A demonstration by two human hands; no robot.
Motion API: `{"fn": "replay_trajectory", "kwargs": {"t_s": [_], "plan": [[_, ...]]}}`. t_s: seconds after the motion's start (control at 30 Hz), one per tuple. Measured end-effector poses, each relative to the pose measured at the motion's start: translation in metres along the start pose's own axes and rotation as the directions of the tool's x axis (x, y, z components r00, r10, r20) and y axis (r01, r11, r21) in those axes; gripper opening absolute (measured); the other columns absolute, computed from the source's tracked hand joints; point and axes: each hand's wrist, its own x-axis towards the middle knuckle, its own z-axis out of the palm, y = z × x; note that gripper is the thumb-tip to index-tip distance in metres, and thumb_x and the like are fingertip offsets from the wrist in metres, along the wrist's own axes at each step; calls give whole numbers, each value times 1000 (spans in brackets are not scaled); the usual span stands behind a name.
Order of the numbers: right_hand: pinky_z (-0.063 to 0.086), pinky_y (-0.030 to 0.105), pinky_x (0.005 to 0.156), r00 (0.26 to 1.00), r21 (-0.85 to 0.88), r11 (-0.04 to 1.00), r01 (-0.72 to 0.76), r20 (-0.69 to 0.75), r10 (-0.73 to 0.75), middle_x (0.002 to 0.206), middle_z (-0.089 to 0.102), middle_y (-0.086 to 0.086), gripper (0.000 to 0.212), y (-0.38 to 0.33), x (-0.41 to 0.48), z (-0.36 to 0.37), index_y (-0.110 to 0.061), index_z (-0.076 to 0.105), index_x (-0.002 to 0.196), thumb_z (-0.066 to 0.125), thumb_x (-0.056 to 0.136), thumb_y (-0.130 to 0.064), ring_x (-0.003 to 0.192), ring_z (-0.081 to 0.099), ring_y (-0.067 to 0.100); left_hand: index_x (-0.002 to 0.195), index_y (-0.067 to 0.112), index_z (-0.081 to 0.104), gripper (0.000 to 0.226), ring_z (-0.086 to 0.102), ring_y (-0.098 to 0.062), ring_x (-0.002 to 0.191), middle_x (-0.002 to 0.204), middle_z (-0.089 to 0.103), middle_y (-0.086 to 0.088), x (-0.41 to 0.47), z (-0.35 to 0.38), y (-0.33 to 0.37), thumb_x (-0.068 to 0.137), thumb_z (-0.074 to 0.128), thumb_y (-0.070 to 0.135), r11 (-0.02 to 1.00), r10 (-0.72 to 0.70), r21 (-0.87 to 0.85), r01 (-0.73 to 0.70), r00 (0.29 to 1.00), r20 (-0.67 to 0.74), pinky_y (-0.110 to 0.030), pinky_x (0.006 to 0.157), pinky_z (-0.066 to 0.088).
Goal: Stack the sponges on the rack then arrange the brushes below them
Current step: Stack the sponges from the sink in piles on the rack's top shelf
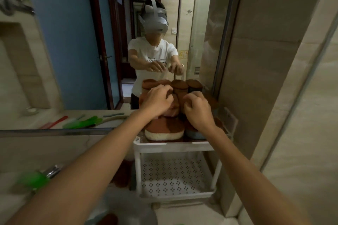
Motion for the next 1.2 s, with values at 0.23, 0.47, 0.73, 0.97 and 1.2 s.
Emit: {"fn": "replay_trajectory", "kwargs": {"t_s": [0.23, 0.47, 0.73, 0.97, 1.2], "plan": [[39, 23, 80, 985, 285, 943, 171, -19, -173, 108, 59, 14, 23, -83, -52, 65, 1, 66, 100, 49, 85, 1, 98, 57, 24, 105, 8, 66, 24, 63, -23, 98, 106, 69, -10, -81, -55, -64, 92, 46, 13, 939, -321, -205, 275, 915, -244, -23, 81, 44], [39, 19, 77, 957, 437, 893, 103, 199, -208, 100, 61, 19, 24, -130, -142, 170, 4, 66, 96, 49, 80, 3, 90, 60, 30, 95, 7, 67, 25, 66, -31, 93, 99, 70, -19, -199, -39, -171, 91, 43, 15, 733, -659, -358, 579, 735, -159, -43, 87, 52], [35, 32, 101, 641, -47, 909, -413, 694, 328, 132, 50, 17, 38, -75, -222, 285, -3, 48, 128, 50, 92, -14, 123, 48, 31, 94, 0, 65, 37, 64, -38, 93, 99, 69, -23, -295, 39, -251, 82, 42, 26, 550, -743, -228, 804, 595, 306, -48, 86, 51], [38, 33, 100, 295, -335, 865, -374, 841, 453, 133, 52, 16, 43, -60, -260, 331, -4, 46, 131, 52, 93, -23, 123, 49, 32, 72, -16, 62, 31, 59, -47, 97, 97, 62, -39, -344, 82, -310, 85, 44, 6, 457, -721, -30, 889, 390, 573, -43, 83, 45], [36, 41, 105, 245, -496, 745, -446, 734, 634, 137, 36, 19, 73, -42, -296, 368, -1, 22, 141, 63, 86, -28, 128, 37, 36, 118, -16, 53, 41, 59, -44, 106, 117, 58, -35, -357, 117, -332, 89, 57, 13, 232, -751, -41, 972, 206, 628, -40, 73, 47]]}}
